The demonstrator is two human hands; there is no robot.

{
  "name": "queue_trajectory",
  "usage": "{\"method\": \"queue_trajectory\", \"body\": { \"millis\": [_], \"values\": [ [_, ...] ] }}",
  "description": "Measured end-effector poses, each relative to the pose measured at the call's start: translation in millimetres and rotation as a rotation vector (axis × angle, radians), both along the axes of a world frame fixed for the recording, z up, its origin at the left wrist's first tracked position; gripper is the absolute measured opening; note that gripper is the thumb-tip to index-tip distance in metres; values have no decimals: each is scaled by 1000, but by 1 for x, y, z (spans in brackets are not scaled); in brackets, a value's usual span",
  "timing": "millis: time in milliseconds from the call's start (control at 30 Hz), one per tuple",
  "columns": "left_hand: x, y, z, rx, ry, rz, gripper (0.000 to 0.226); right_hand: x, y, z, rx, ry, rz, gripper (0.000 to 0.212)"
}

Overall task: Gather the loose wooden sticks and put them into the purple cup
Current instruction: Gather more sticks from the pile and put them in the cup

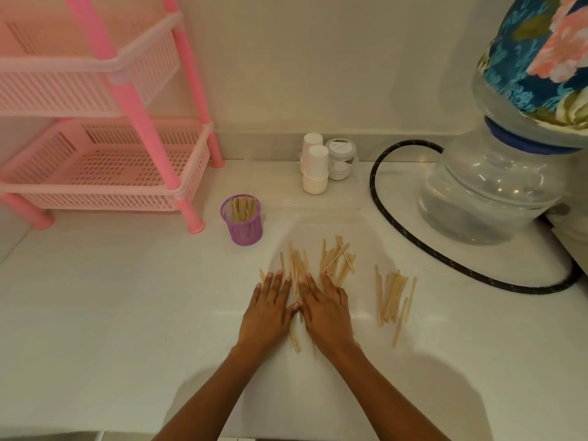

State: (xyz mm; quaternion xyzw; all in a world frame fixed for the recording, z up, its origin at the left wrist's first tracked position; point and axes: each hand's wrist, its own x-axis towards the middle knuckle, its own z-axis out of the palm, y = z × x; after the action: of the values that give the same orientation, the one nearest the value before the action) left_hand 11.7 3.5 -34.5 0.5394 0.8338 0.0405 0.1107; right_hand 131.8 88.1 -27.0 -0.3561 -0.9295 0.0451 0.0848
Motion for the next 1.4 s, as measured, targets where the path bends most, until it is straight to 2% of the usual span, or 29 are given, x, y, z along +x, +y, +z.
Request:
{"method": "queue_trajectory", "body": {
  "millis": [200, 300, 400, 533, 700, 867, 933, 1000, 1067, 1233, 1400],
  "values": [
    [-10, -8, 7, 46, -61, 59, 75, -2, 2, 2, 3, -26, 17, 47],
    [-7, -12, 16, 128, -81, 200, 68, 0, 2, 7, 18, 52, 7, 36],
    [-1, -19, 20, 153, -79, 404, 74, -1, 0, 14, -38, 114, -39, 19],
    [8, -29, 19, 153, -24, 570, 81, -4, -11, 22, -93, 103, -53, 26],
    [11, -32, 17, 244, -20, 583, 60, -1, -16, 25, -212, 78, 58, 37],
    [-1, -20, 20, 231, -70, 406, 54, 8, -22, 25, -268, 25, 211, 57],
    [-8, -15, 20, 195, -113, 355, 59, 13, -24, 24, -294, -8, 266, 62],
    [-15, -12, 20, 192, -136, 309, 77, 19, -25, 22, -304, -19, 309, 65],
    [-21, -9, 19, 198, -153, 288, 83, 26, -24, 19, -301, -16, 344, 65],
    [-25, -9, 11, 189, -326, 372, 56, 31, -20, 10, -274, 27, 389, 52],
    [-10, -17, 20, 231, -473, 419, 52, 20, -18, 7, -240, 95, 367, 41]
  ]
}}
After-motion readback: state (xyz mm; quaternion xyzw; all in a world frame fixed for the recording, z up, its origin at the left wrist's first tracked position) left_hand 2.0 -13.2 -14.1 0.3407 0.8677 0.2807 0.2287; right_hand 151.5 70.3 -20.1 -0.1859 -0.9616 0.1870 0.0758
